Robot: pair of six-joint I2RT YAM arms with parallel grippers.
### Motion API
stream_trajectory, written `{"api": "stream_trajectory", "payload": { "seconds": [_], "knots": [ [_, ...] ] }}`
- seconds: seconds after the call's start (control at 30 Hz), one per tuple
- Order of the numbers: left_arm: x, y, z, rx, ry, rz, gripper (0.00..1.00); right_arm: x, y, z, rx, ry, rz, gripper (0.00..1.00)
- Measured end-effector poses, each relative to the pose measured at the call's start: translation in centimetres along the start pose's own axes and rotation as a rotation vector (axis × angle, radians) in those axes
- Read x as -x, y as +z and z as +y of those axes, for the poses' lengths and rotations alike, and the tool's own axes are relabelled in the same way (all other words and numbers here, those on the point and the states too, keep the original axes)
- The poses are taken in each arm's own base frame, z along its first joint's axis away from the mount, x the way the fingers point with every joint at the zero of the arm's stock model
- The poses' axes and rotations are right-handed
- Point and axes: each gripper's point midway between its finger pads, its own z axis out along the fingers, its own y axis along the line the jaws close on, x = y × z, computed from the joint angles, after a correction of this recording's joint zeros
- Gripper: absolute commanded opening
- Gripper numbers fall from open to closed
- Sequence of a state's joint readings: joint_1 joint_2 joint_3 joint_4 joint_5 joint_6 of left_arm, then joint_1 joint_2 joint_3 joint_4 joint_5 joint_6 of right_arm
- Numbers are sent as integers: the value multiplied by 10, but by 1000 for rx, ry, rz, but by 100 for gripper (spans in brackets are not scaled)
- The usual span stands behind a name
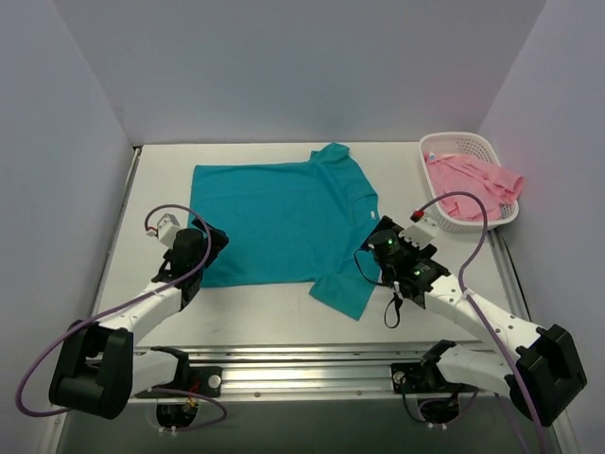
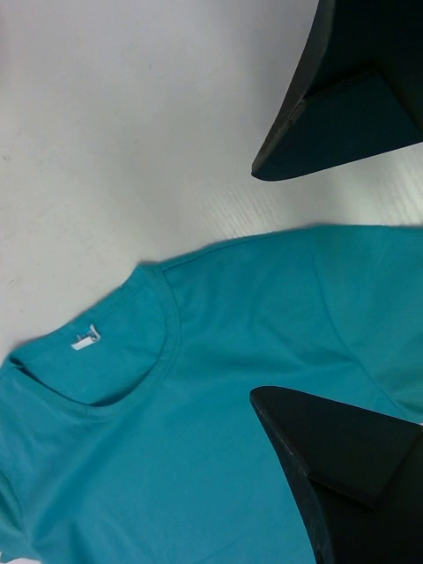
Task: Fold and stack the t-shirts
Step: Flatten the tshirt out
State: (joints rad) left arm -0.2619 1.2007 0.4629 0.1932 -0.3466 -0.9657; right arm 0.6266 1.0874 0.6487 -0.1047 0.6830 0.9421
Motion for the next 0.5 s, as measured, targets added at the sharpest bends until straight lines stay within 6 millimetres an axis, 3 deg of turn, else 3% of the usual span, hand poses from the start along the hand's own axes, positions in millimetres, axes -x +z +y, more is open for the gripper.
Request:
{"api": "stream_trajectory", "payload": {
  "seconds": [0.13,0.33,0.5],
  "knots": [
    [-3,-4,3,-3,5,6,100,-10,-7,-6,28,-22,48,98],
    [2,-21,4,-29,1,-7,98,-9,-20,-5,100,-7,72,98],
    [1,-39,13,-49,-2,-10,98,-30,-19,1,109,-58,165,98]
  ]
}}
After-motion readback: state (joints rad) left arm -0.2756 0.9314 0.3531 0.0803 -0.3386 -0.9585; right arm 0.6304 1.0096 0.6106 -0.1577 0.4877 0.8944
